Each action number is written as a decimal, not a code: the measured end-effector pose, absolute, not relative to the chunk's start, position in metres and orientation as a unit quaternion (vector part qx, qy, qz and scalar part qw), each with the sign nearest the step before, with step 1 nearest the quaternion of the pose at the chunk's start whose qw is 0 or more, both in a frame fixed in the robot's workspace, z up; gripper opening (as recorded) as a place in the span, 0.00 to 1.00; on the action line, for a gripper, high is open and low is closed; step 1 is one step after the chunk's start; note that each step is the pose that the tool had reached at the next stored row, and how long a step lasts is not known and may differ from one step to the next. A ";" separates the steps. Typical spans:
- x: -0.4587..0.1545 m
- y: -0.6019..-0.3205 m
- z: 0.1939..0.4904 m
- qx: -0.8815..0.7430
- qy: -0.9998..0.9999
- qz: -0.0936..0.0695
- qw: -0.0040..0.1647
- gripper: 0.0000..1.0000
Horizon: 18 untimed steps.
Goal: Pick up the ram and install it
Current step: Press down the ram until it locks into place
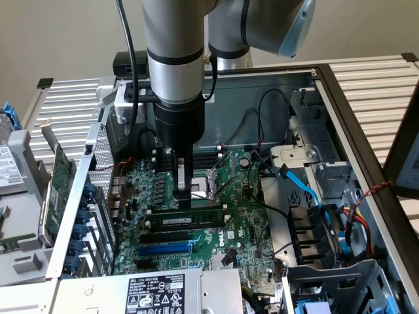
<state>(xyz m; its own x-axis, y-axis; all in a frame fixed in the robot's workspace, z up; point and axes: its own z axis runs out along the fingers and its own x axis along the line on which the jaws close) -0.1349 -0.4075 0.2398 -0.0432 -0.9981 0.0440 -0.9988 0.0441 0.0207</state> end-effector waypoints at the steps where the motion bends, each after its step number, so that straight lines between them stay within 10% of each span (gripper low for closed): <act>1: -0.135 -0.408 0.240 0.691 -0.722 0.008 0.023 0.11; 18: -0.132 -0.409 0.236 0.691 -0.722 0.011 0.020 0.11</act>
